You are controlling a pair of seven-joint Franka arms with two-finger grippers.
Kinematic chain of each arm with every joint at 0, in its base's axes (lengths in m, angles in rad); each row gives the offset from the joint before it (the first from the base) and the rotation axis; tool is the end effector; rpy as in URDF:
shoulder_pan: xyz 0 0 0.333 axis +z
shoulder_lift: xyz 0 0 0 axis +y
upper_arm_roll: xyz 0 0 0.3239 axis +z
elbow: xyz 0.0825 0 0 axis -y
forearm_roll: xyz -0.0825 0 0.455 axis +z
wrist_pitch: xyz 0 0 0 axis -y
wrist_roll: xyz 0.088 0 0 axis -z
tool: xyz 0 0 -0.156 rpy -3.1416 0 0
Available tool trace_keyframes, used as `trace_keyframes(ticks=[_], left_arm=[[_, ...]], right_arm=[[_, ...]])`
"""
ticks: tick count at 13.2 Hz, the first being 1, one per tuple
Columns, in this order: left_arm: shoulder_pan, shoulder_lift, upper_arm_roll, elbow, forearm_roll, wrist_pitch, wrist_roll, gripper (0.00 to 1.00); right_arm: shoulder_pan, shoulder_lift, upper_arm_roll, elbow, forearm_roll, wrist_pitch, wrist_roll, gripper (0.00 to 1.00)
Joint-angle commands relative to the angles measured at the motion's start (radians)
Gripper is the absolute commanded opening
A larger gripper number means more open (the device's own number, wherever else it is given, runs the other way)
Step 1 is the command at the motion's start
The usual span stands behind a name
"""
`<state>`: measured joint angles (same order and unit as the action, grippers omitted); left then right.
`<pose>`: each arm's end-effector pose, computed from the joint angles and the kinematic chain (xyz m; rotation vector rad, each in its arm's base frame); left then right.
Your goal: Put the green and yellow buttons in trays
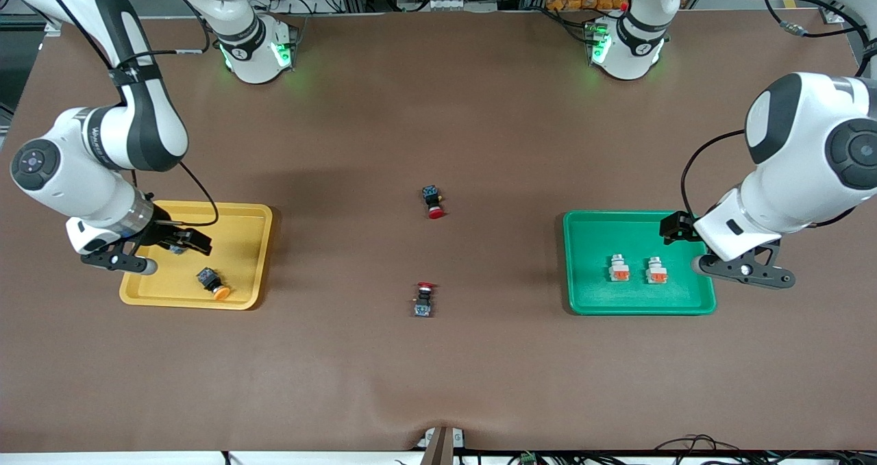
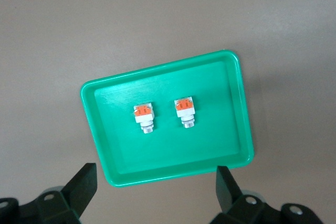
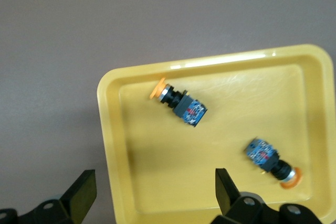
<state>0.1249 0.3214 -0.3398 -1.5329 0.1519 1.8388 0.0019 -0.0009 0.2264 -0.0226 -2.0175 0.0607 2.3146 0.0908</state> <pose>0.7164 -0.1151 0.4202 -3.0787 0.3721 -0.0122 0.6591 -0.0121 0.2617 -3.0873 0.2367 -0.1075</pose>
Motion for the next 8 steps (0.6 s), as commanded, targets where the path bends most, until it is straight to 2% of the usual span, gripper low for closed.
trace_keyframes(ticks=[1, 3, 5, 8], left_arm=[[-0.072, -0.05, 0.074, 0.008, -0.015, -0.035, -0.005, 1.0], [-0.166, -0.079, 0.18, 0.007, -0.018, -0.055, -0.003, 1.0], [-0.168, -0.116, 0.191, 0.004, -0.063, -0.079, -0.008, 1.0], [-0.162, -0.188, 0.243, -0.007, -0.132, -0.146, -0.013, 1.0]], right_arm=[[-0.051, -0.081, 0.012, -0.037, 0.01, -0.03, -0.089, 1.0], [-0.047, -0.108, 0.012, -0.001, 0.01, -0.13, -0.085, 1.0], [-0.047, -0.172, 0.012, 0.003, 0.01, -0.213, -0.085, 1.0], [-0.038, -0.255, 0.02, 0.011, 0.008, -0.326, -0.082, 1.0]])
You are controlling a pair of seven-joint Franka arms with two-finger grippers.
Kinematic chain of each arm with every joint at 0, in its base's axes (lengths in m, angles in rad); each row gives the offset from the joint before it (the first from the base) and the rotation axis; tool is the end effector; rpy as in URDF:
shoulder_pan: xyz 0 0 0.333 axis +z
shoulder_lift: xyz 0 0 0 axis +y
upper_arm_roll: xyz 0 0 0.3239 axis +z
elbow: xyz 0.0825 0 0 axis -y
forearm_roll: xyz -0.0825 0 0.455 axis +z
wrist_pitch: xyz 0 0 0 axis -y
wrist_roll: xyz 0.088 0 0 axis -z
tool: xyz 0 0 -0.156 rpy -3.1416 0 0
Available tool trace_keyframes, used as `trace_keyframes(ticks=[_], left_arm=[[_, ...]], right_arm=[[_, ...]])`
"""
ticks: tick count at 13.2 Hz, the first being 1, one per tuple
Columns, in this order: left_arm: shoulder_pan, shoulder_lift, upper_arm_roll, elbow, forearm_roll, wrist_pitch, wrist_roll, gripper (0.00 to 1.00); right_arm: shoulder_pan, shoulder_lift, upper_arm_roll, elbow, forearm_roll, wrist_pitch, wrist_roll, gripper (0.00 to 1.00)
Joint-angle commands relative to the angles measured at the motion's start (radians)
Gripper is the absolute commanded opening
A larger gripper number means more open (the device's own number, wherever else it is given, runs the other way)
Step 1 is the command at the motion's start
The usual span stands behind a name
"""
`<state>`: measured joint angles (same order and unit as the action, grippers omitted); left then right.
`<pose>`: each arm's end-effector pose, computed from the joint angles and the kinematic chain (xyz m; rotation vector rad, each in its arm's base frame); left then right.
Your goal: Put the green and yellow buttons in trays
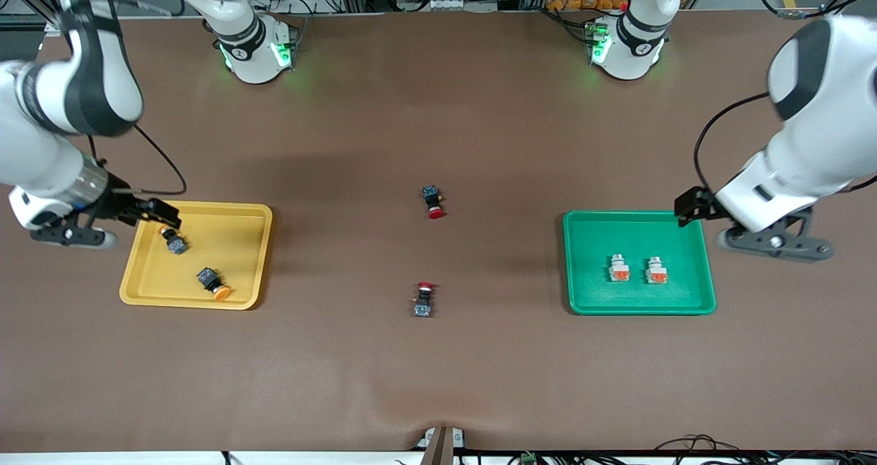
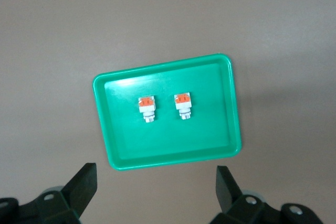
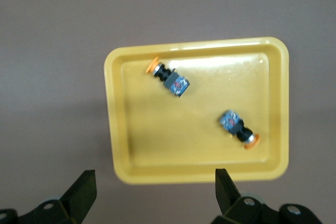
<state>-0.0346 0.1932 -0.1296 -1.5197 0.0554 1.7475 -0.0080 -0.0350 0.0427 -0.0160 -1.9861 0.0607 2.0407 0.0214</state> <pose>0.6911 -0.1009 0.5005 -3.1041 0.2522 -0.0602 0.6303 -0.0261 0.3711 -3.0843 0.1536 -0.0196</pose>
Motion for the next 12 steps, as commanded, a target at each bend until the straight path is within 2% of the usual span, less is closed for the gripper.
trace_keyframes(ticks=[1, 3, 7, 12], left_arm=[[-0.002, -0.09, 0.036, -0.025, -0.041, -0.101, -0.007, 1.0], [0.001, -0.161, 0.036, -0.062, -0.042, -0.144, -0.02, 1.0], [0.005, -0.218, 0.045, -0.068, -0.042, -0.19, -0.02, 1.0], [0.004, -0.195, 0.093, -0.034, -0.063, -0.198, -0.017, 1.0]], right_arm=[[-0.003, -0.076, 0.014, 0.022, 0.007, -0.112, -0.017, 1.0], [-0.005, -0.067, 0.013, 0.162, -0.001, -0.291, -0.017, 1.0], [-0.005, -0.066, 0.013, 0.329, -0.001, -0.526, -0.012, 1.0], [-0.003, -0.053, 0.011, 0.427, 0.001, -0.582, -0.015, 1.0]])
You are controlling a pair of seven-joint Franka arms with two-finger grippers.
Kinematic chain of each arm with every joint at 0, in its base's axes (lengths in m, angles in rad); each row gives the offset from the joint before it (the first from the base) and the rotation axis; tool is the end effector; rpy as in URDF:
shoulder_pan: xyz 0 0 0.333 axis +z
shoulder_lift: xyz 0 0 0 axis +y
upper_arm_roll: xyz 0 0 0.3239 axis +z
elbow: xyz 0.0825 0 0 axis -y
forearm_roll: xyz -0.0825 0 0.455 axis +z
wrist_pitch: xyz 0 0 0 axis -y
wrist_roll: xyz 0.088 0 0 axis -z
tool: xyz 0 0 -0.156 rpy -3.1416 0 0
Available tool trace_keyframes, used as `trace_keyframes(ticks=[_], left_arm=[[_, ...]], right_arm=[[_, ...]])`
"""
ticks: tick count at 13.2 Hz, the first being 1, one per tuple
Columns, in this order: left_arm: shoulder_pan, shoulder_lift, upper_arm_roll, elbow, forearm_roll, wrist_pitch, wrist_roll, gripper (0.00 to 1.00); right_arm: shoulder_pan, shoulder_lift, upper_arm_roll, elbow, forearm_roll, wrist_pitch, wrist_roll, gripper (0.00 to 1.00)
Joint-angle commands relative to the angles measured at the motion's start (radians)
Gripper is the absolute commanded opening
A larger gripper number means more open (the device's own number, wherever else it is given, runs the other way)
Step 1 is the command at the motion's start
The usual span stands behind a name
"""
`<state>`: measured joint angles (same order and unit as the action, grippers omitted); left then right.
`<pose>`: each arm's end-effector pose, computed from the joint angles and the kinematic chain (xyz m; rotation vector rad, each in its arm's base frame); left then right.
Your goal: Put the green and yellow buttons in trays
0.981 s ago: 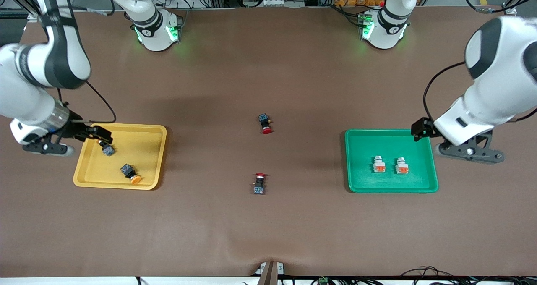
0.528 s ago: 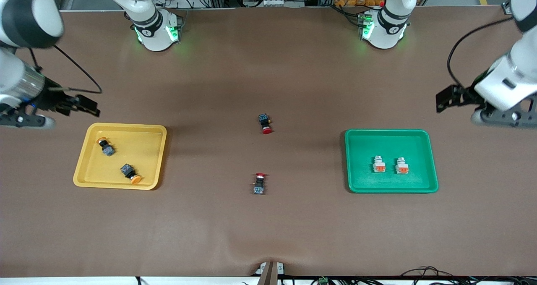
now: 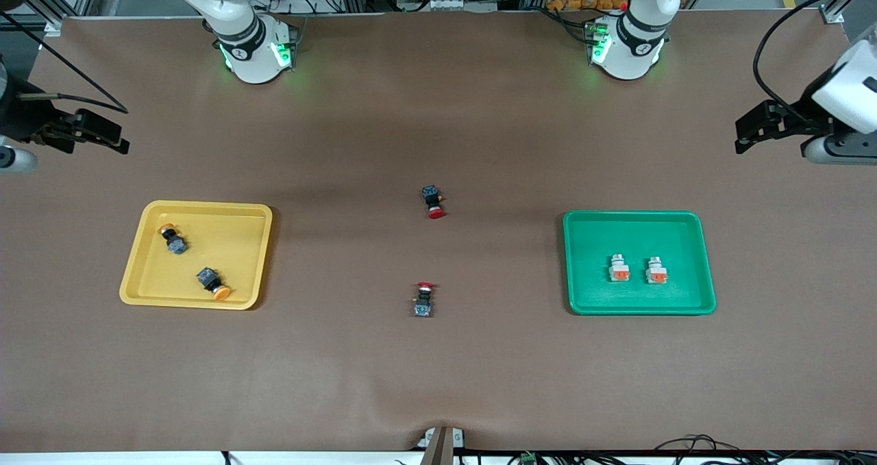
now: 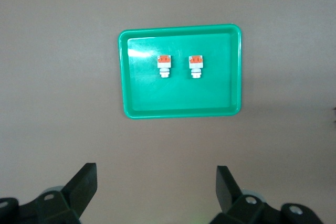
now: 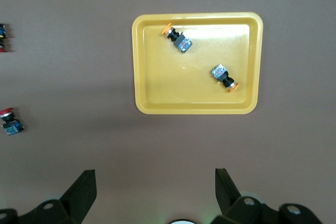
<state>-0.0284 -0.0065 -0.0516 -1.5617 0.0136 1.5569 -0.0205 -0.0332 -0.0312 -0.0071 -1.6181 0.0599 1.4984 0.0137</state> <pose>0.6205 -0.0477 0.5912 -3.1264 0.0927 -0.0037 0.6024 -0.0146 0.5716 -3.0763 0.0805 0.1350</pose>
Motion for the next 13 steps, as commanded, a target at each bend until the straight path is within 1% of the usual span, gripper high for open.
trace_keyframes(ticks=[1, 4, 6, 8, 13], left_arm=[[-0.004, 0.005, 0.028, 0.009, -0.021, -0.008, -0.007, 1.0], [-0.004, -0.009, 0.047, 0.009, -0.026, -0.008, -0.045, 1.0], [-0.005, -0.01, 0.047, 0.002, -0.027, -0.005, -0.096, 1.0], [-0.007, -0.007, 0.044, 0.006, -0.024, -0.005, -0.052, 1.0], [-0.002, -0.001, 0.044, 0.008, -0.029, -0.005, -0.047, 1.0]], right_arm=[[-0.005, 0.027, 0.003, 0.072, 0.002, -0.055, -0.006, 1.0], [-0.01, 0.028, 0.003, 0.073, 0.011, -0.058, -0.006, 1.0], [-0.011, 0.028, 0.001, 0.073, 0.011, -0.058, -0.006, 1.0], [-0.011, 0.028, 0.001, 0.073, 0.011, -0.056, -0.005, 1.0], [-0.011, 0.028, 0.001, 0.073, 0.011, -0.058, -0.006, 1.0]])
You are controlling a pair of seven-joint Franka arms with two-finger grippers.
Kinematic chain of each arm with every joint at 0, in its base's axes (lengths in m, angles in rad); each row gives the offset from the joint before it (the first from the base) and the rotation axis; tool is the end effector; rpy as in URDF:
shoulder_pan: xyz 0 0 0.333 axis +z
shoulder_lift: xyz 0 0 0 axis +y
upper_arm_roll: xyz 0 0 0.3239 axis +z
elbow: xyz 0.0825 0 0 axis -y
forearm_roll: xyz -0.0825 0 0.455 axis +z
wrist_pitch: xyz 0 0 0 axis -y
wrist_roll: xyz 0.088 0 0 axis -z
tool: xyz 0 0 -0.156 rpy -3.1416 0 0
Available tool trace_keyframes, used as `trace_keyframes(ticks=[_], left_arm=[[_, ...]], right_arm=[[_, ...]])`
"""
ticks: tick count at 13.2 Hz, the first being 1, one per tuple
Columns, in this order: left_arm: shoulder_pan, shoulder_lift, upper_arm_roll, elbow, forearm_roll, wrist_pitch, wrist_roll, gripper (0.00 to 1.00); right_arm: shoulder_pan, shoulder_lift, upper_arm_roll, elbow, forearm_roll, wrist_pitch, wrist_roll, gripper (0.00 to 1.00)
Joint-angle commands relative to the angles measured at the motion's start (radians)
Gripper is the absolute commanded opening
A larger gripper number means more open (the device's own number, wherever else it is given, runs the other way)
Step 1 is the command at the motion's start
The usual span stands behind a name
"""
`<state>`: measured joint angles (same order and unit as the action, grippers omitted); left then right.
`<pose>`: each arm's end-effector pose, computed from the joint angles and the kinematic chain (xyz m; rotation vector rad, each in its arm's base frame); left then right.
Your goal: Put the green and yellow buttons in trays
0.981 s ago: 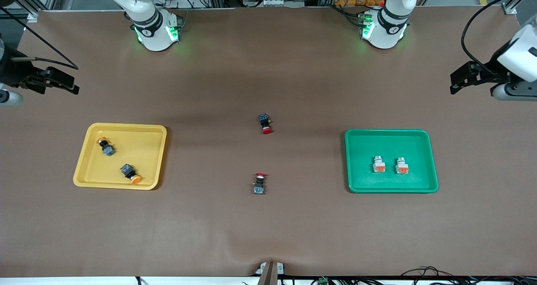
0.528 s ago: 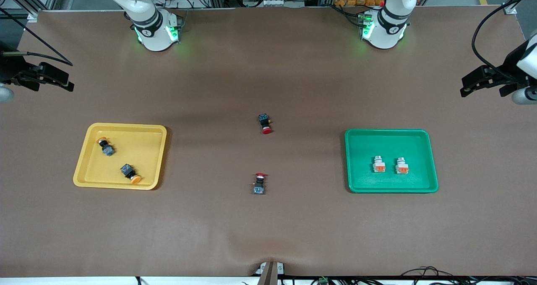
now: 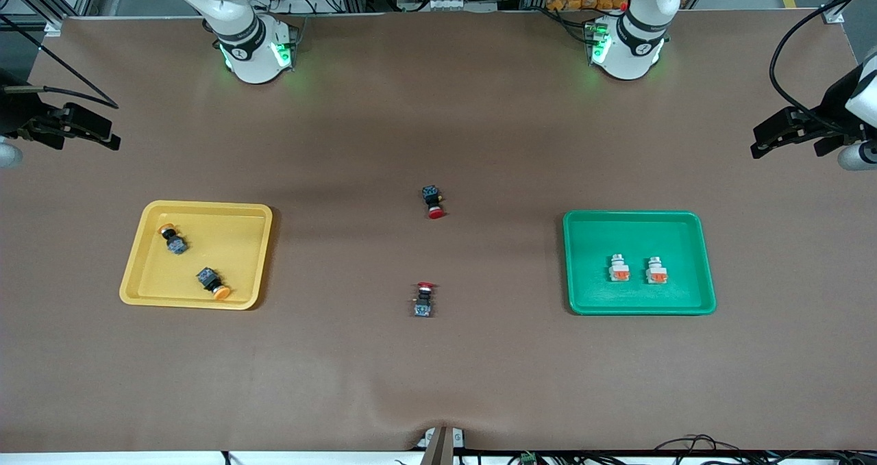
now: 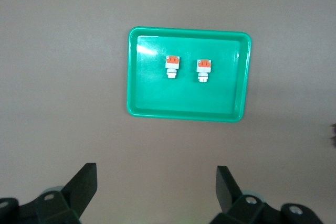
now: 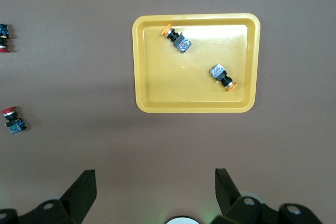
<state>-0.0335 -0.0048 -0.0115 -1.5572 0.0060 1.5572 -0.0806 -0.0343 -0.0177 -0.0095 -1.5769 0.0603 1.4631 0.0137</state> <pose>0.6225 -0.0271 0.5926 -3.1353 -0.0560 -0.0081 0.6032 -0.0166 0.5827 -3.0752 0.0829 0.1465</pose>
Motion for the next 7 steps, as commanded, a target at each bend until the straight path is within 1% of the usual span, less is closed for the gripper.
trace_keyframes(ticks=[1, 7], left_arm=[[-0.002, 0.002, 0.005, 0.008, -0.02, -0.005, 0.01, 1.0], [0.0, 0.012, 0.005, 0.009, -0.018, -0.005, -0.002, 1.0]], right_arm=[[-0.01, 0.015, 0.003, 0.032, 0.01, -0.021, -0.006, 1.0], [-0.01, 0.016, 0.003, 0.028, 0.01, -0.035, -0.008, 1.0]])
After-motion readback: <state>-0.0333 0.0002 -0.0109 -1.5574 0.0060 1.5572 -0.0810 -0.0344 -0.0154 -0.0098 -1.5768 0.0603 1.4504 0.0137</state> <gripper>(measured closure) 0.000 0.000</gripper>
